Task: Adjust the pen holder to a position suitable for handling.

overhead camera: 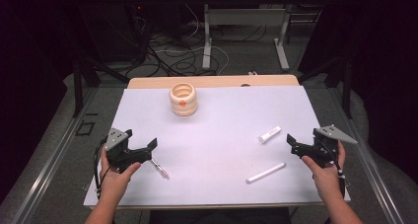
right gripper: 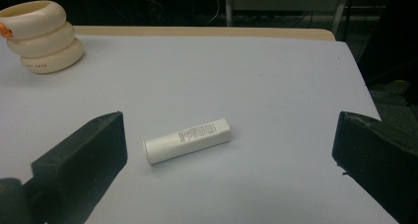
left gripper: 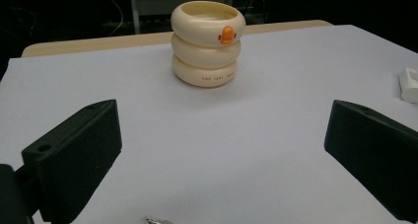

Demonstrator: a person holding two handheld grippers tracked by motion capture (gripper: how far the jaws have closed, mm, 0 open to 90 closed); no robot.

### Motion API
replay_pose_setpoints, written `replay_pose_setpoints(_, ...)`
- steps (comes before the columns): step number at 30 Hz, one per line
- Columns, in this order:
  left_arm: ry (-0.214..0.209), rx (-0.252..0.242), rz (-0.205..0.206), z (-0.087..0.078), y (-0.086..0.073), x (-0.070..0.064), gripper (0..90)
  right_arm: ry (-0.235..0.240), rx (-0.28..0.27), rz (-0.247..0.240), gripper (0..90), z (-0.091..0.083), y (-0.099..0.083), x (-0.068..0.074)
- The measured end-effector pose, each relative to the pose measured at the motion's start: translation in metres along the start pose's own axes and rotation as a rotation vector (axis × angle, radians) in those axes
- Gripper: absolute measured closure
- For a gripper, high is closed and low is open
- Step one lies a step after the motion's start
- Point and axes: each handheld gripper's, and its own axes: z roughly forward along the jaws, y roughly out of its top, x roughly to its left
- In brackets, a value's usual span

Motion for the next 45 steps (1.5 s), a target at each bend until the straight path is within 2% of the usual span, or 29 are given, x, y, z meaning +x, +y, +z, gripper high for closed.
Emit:
replay_pose_setpoints(7,0.000,0.013,0.001,0.001,0.000,0.000,1.1,0.011,0.016,-0.011,1.8,0.003,-0.002,0.001)
replay_pose_setpoints(16,-0.011,0.015,-0.028,0.005,-0.001,-0.005,1.6,0.005,0.036,-0.014,2.5,0.004,-0.003,0.003)
replay_pose_setpoints(18,-0.016,0.043,-0.010,0.007,-0.002,-0.009,1.7,0.005,0.032,-0.009,2.7,0.004,-0.004,0.003)
replay_pose_setpoints(23,-0.031,0.071,-0.009,0.013,-0.004,-0.015,2.4,0.008,0.044,0.000,3.6,0.004,-0.004,0.001)
replay_pose_setpoints(24,-0.031,0.089,0.021,0.016,-0.004,-0.017,2.8,0.011,0.038,0.003,3.8,0.005,-0.005,0.001)
replay_pose_setpoints(29,-0.035,0.113,0.048,0.023,-0.003,-0.021,5.1,0.011,0.051,0.004,4.6,0.006,-0.005,0.001)
replay_pose_setpoints(34,-0.025,0.119,0.061,0.029,0.005,-0.029,5.2,0.014,0.049,0.004,5.4,0.007,-0.006,0.002)
replay_pose_setpoints(36,-0.026,0.124,0.071,0.031,0.009,-0.033,8.3,0.015,0.059,0.001,5.6,0.006,-0.007,0.002)
replay_pose_setpoints(38,-0.033,0.128,0.082,0.035,0.013,-0.037,9.8,0.016,0.055,0.008,5.9,0.005,-0.007,0.003)
replay_pose_setpoints(39,-0.051,0.143,0.091,0.041,0.018,-0.040,10.6,0.015,0.054,0.008,6.0,0.005,-0.007,0.003)
replay_pose_setpoints(42,-0.068,0.162,0.095,0.046,0.024,-0.041,10.8,0.012,0.054,0.010,6.4,0.005,-0.007,0.002)
replay_pose_setpoints(45,-0.082,0.172,0.074,0.053,0.037,-0.041,12.5,0.010,0.063,0.015,6.7,0.004,-0.007,0.003)
